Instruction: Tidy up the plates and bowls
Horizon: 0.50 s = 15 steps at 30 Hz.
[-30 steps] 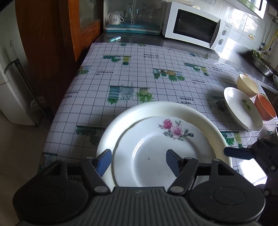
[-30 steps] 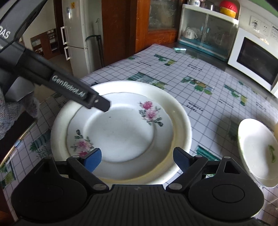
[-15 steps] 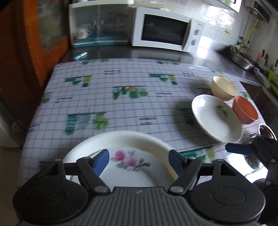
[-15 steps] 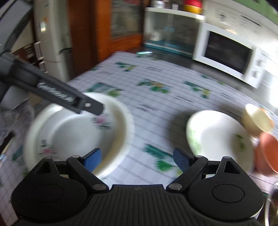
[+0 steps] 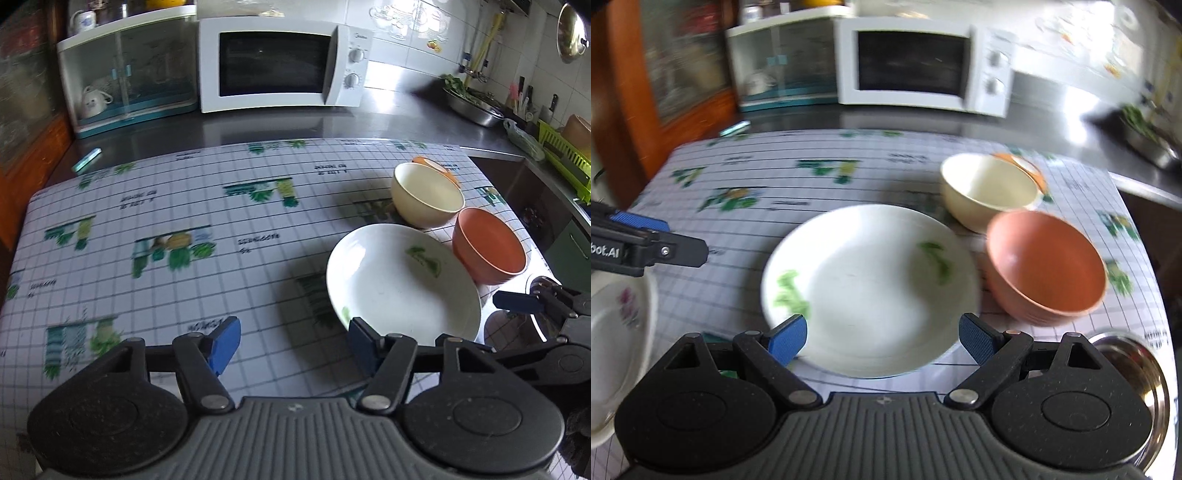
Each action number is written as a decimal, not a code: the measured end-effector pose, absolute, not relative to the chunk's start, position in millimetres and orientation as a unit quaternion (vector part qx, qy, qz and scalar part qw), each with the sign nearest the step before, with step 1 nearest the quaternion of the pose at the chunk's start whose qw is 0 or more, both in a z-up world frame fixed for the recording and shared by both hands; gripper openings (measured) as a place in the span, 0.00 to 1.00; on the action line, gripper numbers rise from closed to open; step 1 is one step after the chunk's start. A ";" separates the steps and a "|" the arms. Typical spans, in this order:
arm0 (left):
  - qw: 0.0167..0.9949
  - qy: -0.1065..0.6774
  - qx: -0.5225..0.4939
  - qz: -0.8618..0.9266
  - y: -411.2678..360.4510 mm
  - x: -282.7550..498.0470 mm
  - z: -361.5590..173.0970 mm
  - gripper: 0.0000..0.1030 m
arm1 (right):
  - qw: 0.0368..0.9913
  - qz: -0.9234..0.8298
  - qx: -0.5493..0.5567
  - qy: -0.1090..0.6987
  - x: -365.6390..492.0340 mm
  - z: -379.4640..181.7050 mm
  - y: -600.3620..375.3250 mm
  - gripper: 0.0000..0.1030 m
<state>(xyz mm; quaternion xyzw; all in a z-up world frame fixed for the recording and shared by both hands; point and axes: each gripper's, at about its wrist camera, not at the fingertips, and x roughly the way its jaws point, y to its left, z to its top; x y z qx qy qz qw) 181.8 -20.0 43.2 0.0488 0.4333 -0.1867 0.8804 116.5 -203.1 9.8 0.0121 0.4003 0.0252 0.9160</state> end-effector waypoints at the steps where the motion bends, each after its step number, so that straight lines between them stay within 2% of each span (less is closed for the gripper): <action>1: 0.879 0.434 0.050 -0.189 -24.9 186.3 41.2 0.60 | 0.915 0.021 0.020 0.402 118.4 7.6 -207.4 1.00; 15: 0.857 0.461 0.057 -0.221 -66.0 235.9 3.6 0.32 | 0.906 0.006 0.039 0.422 141.2 -14.2 -215.3 1.00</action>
